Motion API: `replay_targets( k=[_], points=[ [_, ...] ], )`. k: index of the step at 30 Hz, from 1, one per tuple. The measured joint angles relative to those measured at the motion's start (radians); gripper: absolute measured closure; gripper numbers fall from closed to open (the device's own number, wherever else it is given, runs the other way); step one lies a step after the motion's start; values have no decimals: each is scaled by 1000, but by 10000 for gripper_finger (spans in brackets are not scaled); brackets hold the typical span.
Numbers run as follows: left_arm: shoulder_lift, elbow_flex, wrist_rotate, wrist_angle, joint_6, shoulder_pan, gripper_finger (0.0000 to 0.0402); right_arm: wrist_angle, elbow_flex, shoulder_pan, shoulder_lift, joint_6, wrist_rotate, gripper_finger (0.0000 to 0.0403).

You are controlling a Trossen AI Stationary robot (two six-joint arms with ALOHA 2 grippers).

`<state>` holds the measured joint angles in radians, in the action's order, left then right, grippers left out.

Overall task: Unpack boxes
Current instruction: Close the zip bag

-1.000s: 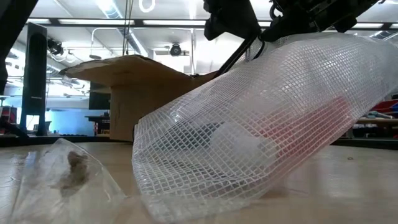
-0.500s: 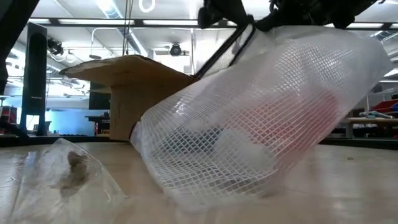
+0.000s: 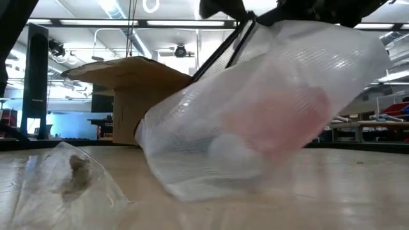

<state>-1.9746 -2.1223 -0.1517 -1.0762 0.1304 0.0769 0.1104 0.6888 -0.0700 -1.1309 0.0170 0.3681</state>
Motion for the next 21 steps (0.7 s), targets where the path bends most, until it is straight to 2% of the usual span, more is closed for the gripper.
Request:
replay_targets(
  k=[7,10,17,21],
  points=[
    [-19,23,-21,24,-352,-2,386,-8,-5,1,-4,17,4,403],
    [-39,56,-32,59,-440,-3,386,-28,-9,2,-6,18,9,403],
    [-75,51,-35,8,-364,-3,385,-34,-10,2,-13,19,-16,403],
    [-79,4,-96,-56,-315,-2,391,-24,-8,0,-19,35,-33,403]
  ],
)
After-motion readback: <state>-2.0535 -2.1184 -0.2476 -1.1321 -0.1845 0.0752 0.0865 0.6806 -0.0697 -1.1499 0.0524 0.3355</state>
